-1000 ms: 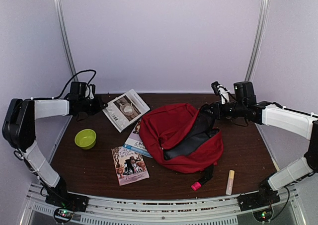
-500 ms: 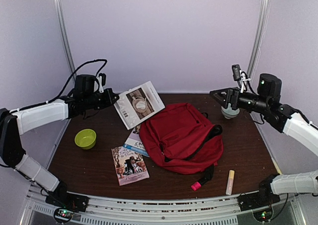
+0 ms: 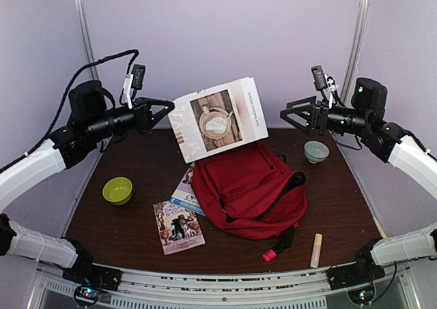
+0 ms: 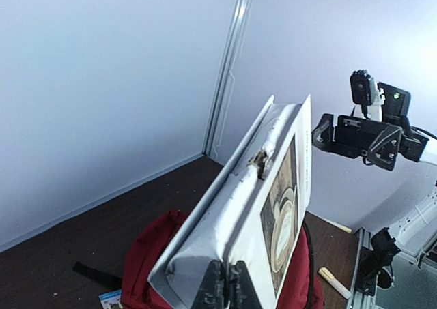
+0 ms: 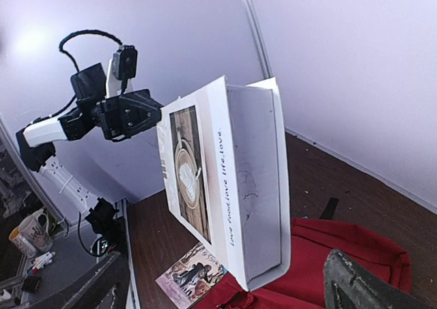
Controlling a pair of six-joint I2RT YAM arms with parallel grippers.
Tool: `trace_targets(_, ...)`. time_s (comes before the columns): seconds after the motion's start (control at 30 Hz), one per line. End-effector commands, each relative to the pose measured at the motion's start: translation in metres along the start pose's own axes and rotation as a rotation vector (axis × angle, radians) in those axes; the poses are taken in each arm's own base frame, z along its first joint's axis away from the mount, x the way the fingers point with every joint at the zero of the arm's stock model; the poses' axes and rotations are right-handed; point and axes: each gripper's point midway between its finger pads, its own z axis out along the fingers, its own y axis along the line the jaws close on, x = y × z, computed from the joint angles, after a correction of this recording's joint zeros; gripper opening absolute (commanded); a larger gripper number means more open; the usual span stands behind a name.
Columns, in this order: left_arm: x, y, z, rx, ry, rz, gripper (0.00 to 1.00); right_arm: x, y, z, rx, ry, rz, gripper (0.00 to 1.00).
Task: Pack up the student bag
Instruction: Grab the book at the corner of the board, then pass from the left arm to the right
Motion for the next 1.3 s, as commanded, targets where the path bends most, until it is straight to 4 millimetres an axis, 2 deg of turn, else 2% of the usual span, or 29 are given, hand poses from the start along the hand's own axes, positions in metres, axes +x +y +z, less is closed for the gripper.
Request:
trace_targets(0.0, -0.035, -0.039, -0.009, 0.153, -0.121, 0.13, 0.0, 0.007, 0.036, 0.005, -0.141, 0.066, -0.101, 1.0)
trace_targets(0.07, -0.041, -0.056, -0.011, 0.224, -0.141, 0.161, 0.0, 0.009, 0.04, 0.011, -0.147, 0.074, -0.119, 1.0)
trace_targets(0.2, -0.042, -0.085, -0.01, 0.335, -0.134, 0.23, 0.0, 0.011, 0.032, 0.021, -0.123, 0.102, -0.117, 1.0)
trace_targets(0.37, -0.034, -0.092, -0.011, 0.369, -0.105, 0.258, 0.0, 0.014, 0.026, 0.025, -0.107, 0.129, -0.114, 0.98)
trace_targets(0.43, -0.033, -0.093, -0.011, 0.371, -0.105, 0.262, 0.0, 0.017, 0.028, 0.026, -0.132, 0.142, -0.104, 0.88)
trace_targets(0.57, -0.03, -0.09, -0.005, 0.367, -0.093, 0.247, 0.0, 0.024, 0.042, 0.025, -0.227, 0.154, -0.056, 0.55)
trace_targets(0.63, -0.029, -0.09, -0.001, 0.369, -0.091, 0.239, 0.0, 0.024, 0.047, 0.023, -0.256, 0.143, -0.047, 0.42)
trace_targets(0.77, -0.025, -0.086, 0.007, 0.363, -0.082, 0.222, 0.0, 0.025, 0.054, 0.019, -0.286, 0.116, -0.025, 0.24)
trace_targets(0.9, -0.021, -0.073, 0.017, 0.301, -0.061, 0.191, 0.0, 0.021, 0.057, 0.014, -0.281, 0.092, -0.007, 0.21)
trace_targets(0.93, -0.019, -0.067, 0.02, 0.266, -0.049, 0.183, 0.16, 0.019, 0.055, 0.012, -0.265, 0.088, 0.007, 0.21)
trace_targets(0.97, -0.015, -0.058, 0.025, 0.22, -0.031, 0.176, 0.38, 0.019, 0.051, 0.011, -0.245, 0.087, 0.034, 0.2)
trace_targets(1.0, -0.008, -0.048, 0.028, 0.174, 0.005, 0.166, 0.52, 0.017, 0.045, 0.01, -0.219, 0.082, 0.058, 0.19)
trace_targets(1.03, -0.003, -0.039, 0.032, 0.131, 0.035, 0.171, 0.59, 0.015, 0.036, 0.008, -0.182, 0.074, 0.091, 0.18)
trace_targets(1.1, 0.007, -0.026, 0.037, 0.067, 0.091, 0.18, 0.63, 0.013, 0.015, 0.002, -0.101, 0.053, 0.159, 0.17)
trace_targets(1.17, 0.016, -0.022, 0.042, 0.037, 0.132, 0.21, 0.63, 0.013, -0.011, -0.008, 0.005, 0.023, 0.222, 0.17)
trace_targets(1.27, 0.034, -0.038, 0.053, 0.033, 0.207, 0.331, 0.63, 0.011, -0.048, -0.033, 0.161, -0.053, 0.303, 0.17)
